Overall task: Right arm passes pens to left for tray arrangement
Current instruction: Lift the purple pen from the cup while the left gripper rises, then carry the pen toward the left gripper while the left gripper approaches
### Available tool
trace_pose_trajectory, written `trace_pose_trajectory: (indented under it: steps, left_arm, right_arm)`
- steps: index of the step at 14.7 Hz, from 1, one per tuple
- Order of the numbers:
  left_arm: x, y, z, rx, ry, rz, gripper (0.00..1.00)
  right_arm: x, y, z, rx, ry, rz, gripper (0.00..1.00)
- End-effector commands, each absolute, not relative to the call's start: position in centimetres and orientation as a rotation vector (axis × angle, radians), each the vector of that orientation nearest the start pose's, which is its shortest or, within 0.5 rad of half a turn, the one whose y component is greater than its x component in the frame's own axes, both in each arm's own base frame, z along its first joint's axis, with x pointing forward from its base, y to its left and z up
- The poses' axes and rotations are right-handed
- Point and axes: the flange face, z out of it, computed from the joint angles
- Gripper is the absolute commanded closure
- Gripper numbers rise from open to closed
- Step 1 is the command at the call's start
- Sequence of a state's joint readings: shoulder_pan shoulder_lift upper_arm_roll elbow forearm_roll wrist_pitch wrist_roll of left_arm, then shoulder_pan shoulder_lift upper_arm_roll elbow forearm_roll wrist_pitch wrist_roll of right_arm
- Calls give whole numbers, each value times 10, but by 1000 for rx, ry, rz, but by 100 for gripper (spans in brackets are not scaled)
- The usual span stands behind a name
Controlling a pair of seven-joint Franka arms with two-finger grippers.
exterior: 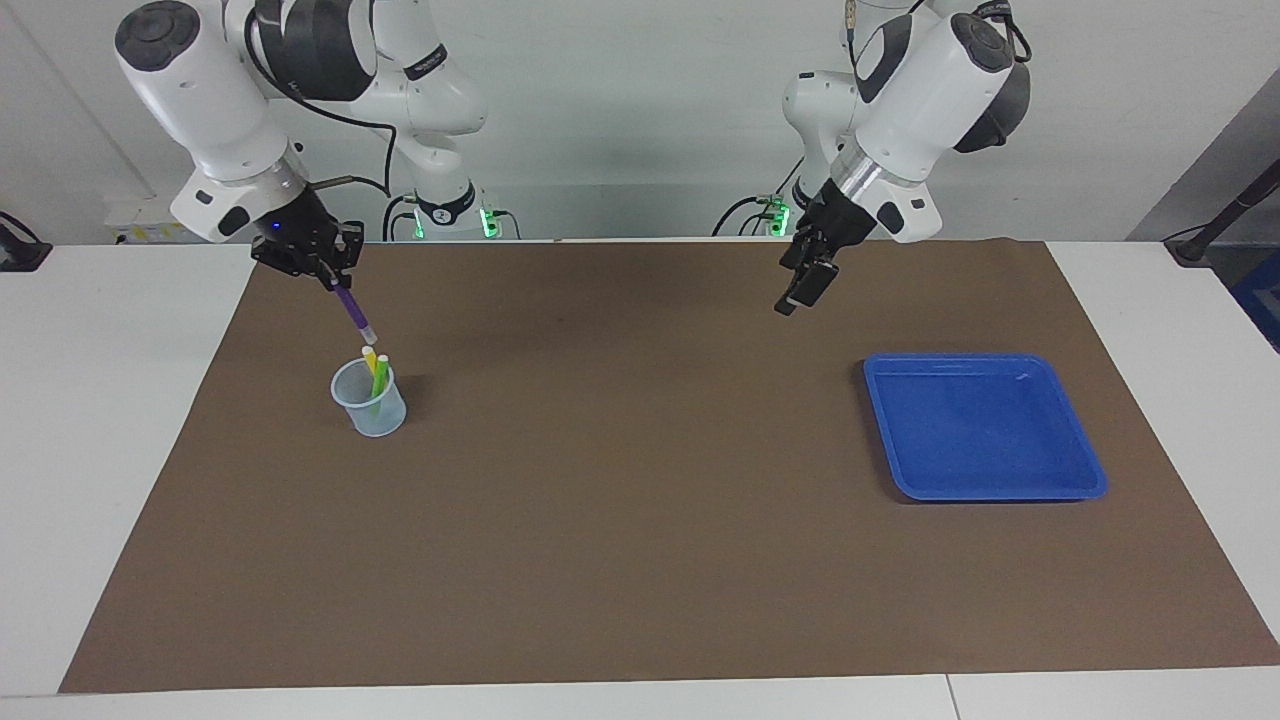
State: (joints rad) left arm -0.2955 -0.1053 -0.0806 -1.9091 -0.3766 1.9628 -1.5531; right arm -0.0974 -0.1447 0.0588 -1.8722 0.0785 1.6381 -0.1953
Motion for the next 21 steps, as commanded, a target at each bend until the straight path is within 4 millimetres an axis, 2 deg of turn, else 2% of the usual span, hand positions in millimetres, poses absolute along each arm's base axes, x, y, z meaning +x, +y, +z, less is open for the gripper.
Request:
trace_pose_trajectory:
  steps: [1,3,4,6,7,10,11,12,15,19,21]
  left_arm:
    - [482,-223,553,-2678,-2279,382,0]
    - [483,-226,551,-2570,-2434,435,0]
    - [479,-234,551,-2543,-2452,451,0]
    - [479,-235,550,-2501,-2494,459,0]
    - [479,-235,550,-2495,-2498,460,0]
    - [476,-235,546,-2485,-2490,467,0]
    - [473,-239,545,-2477,-2490,474,0]
    - [466,-253,545,-2486,-2469,487,0]
    - [465,-256,548,-2399,-2541,510,0]
    - [465,-260,550,-2397,-2549,511,0]
    - [460,-272,551,-2352,-2591,526,0]
  right_arm:
    - [502,-4,575,-2954,-250,103,100]
    - [503,5,577,-2871,-232,81,100]
    - [503,10,578,-2833,-227,70,100]
    - [504,23,579,-2756,-221,52,100]
    - [504,34,582,-2718,-232,42,100]
    - [504,49,582,-2637,-226,30,100]
    - [505,57,583,-2624,-235,11,100]
    - [505,65,584,-2612,-246,2,100]
    - [504,87,580,-2556,-258,-10,100]
    - [500,116,568,-2471,-238,-44,100]
    - [499,125,568,-2425,-225,-46,100]
